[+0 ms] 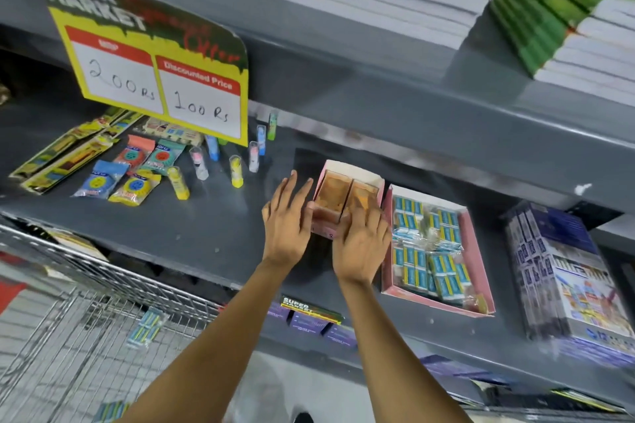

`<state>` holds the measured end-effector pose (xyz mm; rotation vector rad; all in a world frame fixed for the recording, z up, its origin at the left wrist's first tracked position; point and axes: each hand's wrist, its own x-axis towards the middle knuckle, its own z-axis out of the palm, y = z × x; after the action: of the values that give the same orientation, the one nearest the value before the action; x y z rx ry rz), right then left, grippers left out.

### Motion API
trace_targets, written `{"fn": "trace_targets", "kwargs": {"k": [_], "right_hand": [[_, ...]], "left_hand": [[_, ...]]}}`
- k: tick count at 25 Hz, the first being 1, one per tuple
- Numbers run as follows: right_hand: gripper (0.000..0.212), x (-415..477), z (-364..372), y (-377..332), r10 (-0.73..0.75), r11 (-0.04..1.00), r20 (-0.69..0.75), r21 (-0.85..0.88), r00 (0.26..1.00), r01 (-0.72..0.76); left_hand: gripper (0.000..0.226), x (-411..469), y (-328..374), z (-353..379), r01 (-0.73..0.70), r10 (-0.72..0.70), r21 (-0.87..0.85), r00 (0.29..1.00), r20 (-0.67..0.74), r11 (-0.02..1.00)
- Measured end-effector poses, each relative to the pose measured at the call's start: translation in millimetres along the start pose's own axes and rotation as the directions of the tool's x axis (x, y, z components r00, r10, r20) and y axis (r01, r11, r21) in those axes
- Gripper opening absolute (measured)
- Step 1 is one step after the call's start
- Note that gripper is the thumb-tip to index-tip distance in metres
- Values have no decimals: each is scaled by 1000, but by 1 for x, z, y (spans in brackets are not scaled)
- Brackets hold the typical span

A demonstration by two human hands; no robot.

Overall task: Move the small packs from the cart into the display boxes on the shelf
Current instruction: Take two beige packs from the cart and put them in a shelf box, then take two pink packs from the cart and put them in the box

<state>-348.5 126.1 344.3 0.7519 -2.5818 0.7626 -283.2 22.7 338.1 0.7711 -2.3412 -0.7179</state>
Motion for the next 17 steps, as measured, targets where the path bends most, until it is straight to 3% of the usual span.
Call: {"fn": "trace_targets", "kwargs": {"k": [3,5,11,14,17], "right_hand": [[44,1,-1,-32,-120,985,-45,120,992,124],[41,-1,2,-61,-203,949,-79,228,976,216],[42,-55,29,-160,-493,779,-4,443,870,444],[40,-105,52,-193,-573,722,62,510,817,468],[39,-158,82,-205,-594,729,155,520,790,446]], "left_hand": [[42,-13,-16,-27,-74,77,24,988,-131,997],[41,-23,-31,-51,-45,55,57,978,-201,997],[42,-84,-118,-140,250,-175,145,901,-397,957],[40,-133,-165,-165,428,-324,124,817,-478,895],[41,-185,-206,-169,583,-472,85,727,-499,808]]}}
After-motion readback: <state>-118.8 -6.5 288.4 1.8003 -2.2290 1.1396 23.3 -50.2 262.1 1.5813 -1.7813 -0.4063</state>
